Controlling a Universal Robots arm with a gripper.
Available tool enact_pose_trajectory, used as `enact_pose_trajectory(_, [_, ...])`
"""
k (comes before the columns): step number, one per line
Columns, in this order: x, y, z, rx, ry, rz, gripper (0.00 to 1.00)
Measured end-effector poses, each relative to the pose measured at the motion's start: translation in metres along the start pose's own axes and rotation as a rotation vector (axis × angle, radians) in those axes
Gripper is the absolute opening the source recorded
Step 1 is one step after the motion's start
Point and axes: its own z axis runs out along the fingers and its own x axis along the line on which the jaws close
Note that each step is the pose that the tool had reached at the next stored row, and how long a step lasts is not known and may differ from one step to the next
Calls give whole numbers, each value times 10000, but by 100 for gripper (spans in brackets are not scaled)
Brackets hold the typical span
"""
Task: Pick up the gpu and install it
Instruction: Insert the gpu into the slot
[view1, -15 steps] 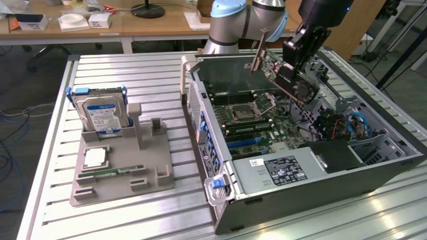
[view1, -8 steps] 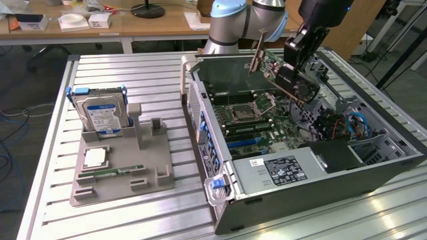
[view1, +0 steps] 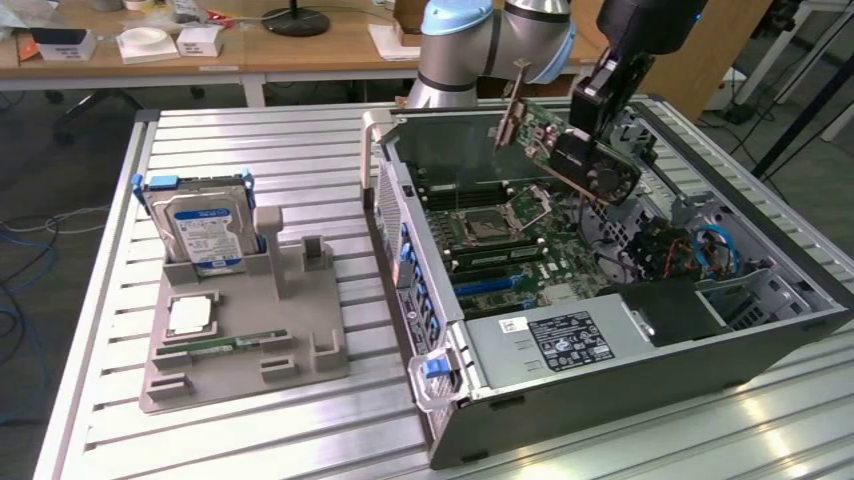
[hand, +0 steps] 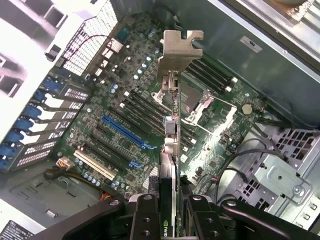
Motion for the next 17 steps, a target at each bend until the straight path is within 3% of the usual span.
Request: enact_pose_trajectory(17, [0,0,0,-31,79,-1855,26])
